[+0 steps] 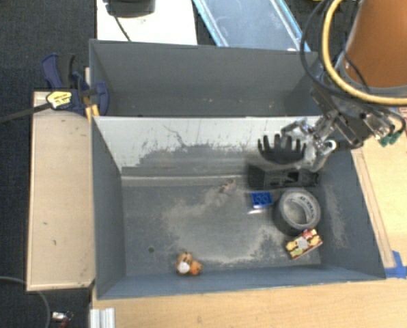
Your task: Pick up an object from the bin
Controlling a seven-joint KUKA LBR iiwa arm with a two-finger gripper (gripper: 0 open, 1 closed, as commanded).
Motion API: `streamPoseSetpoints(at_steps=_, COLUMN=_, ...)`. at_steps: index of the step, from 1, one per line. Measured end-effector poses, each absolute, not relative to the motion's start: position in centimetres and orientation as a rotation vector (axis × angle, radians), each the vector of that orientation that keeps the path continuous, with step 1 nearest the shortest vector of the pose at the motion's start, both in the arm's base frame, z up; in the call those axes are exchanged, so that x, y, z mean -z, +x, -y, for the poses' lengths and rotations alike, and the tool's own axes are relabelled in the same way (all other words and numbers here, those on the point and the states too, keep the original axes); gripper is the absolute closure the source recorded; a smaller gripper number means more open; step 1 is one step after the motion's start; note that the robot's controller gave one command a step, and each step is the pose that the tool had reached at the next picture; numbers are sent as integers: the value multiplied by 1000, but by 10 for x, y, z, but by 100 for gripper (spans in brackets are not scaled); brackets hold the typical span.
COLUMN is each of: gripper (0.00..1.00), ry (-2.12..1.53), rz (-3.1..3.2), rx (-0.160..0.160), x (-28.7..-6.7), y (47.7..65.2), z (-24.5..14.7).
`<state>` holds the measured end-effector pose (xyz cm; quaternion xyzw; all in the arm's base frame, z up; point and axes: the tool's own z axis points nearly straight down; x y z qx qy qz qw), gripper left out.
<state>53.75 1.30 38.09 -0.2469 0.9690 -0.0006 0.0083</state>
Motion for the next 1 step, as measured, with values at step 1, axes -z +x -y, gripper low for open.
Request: streamPoseSetpoints(at_steps=1, gripper=100, ry=-760, rz=-3025, rx=4, x=-393, y=554, z=-14)
